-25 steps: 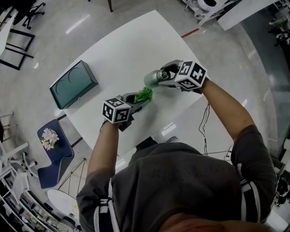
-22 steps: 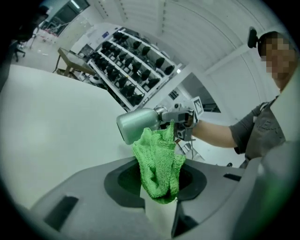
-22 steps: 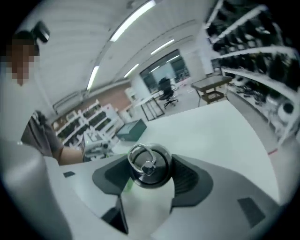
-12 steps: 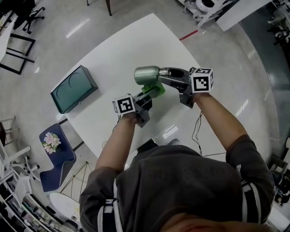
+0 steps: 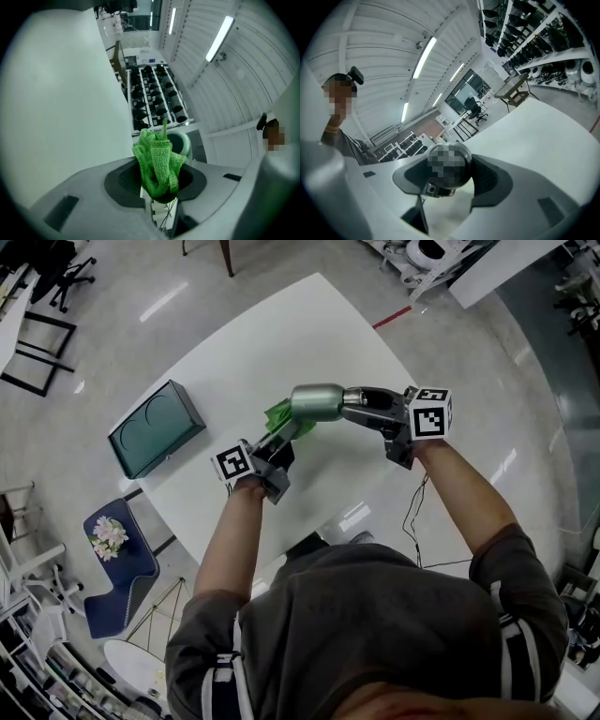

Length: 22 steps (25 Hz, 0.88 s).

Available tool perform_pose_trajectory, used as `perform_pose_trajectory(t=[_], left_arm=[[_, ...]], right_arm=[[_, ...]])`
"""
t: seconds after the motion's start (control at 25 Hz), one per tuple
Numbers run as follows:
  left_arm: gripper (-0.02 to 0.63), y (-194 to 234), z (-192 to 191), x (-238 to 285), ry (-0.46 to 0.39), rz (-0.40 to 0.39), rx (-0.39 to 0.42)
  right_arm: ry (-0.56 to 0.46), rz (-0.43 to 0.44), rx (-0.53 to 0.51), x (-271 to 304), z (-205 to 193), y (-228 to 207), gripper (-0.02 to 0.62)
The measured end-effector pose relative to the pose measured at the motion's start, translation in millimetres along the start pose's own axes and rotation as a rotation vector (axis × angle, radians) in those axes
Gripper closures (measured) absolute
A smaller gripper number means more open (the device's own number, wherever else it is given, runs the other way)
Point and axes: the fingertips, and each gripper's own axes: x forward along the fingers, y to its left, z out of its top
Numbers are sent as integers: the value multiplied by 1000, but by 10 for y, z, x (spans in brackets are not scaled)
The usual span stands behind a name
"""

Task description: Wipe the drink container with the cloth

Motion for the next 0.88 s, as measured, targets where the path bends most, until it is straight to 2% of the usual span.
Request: perform_pose_trajectory(t=[0.12, 0.2, 0.32, 0.4, 0.48, 0.6, 0.72, 0.88], left_arm=[[495, -70, 247, -152, -54, -25, 34], [495, -216, 341, -197, -48, -41, 94], [495, -474, 166, -99, 99, 7, 284], [495, -553, -57, 72, 205, 66, 365], [495, -532, -255, 247, 271, 125, 369], [495, -425, -379, 391, 304, 184, 343], [495, -251, -310, 320, 293, 239, 339], [495, 1, -32, 92, 218, 318, 318]], right_arm=[[3, -45, 24, -49, -55, -95, 345], [1, -108, 51, -79, -69, -224, 345], [-1, -218, 81, -73, -63, -401, 345], [1, -271, 83, -14, -45, -450, 345], [8, -290, 73, 69, -32, -426, 345], [7, -260, 73, 138, -1, -334, 345], [-14, -212, 87, 105, 60, -250, 345], [-41, -138, 98, 57, 149, -78, 345]])
